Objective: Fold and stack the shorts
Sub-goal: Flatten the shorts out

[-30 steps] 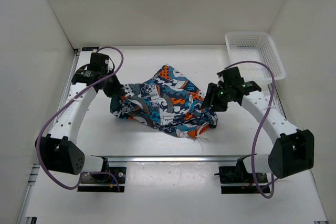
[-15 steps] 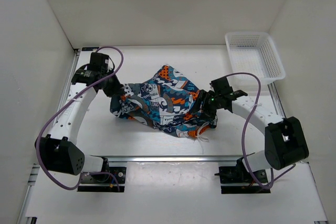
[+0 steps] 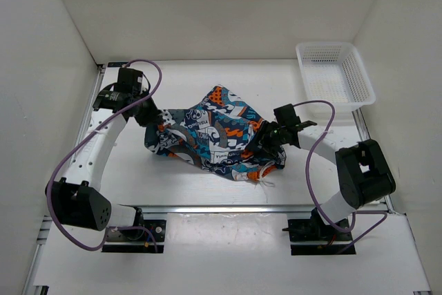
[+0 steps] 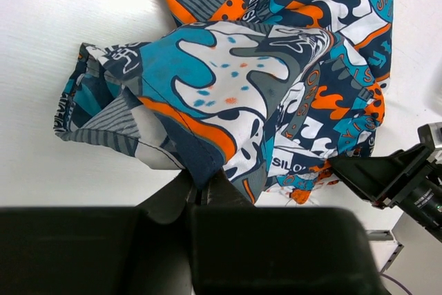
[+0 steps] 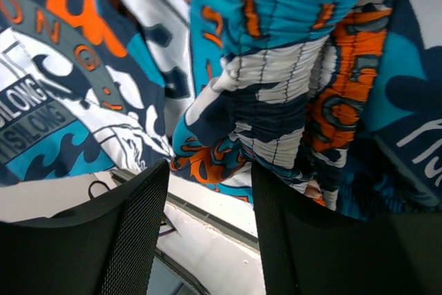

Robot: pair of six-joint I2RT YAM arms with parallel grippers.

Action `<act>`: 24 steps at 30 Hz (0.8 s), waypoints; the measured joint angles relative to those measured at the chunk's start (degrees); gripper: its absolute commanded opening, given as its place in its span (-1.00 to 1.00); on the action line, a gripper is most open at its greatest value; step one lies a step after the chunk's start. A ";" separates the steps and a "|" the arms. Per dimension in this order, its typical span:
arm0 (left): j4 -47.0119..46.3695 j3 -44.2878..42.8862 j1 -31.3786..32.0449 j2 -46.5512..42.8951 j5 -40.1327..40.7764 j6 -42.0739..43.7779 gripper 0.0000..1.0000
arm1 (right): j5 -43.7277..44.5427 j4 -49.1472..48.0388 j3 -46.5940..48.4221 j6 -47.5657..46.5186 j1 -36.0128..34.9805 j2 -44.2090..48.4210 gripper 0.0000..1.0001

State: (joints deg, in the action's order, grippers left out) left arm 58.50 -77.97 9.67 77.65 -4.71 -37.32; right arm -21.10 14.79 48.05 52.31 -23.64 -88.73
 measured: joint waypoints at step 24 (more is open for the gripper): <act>1.29 -1.66 -0.17 -0.13 1.11 0.50 -0.80 | 0.11 -0.46 -3.72 2.73 0.00 -0.28 -0.04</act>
State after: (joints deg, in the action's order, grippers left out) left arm 59.79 -79.64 9.50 77.52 -3.60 -36.82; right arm -20.99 14.33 44.34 55.05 -23.64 -89.01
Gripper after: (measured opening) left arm 0.118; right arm 0.569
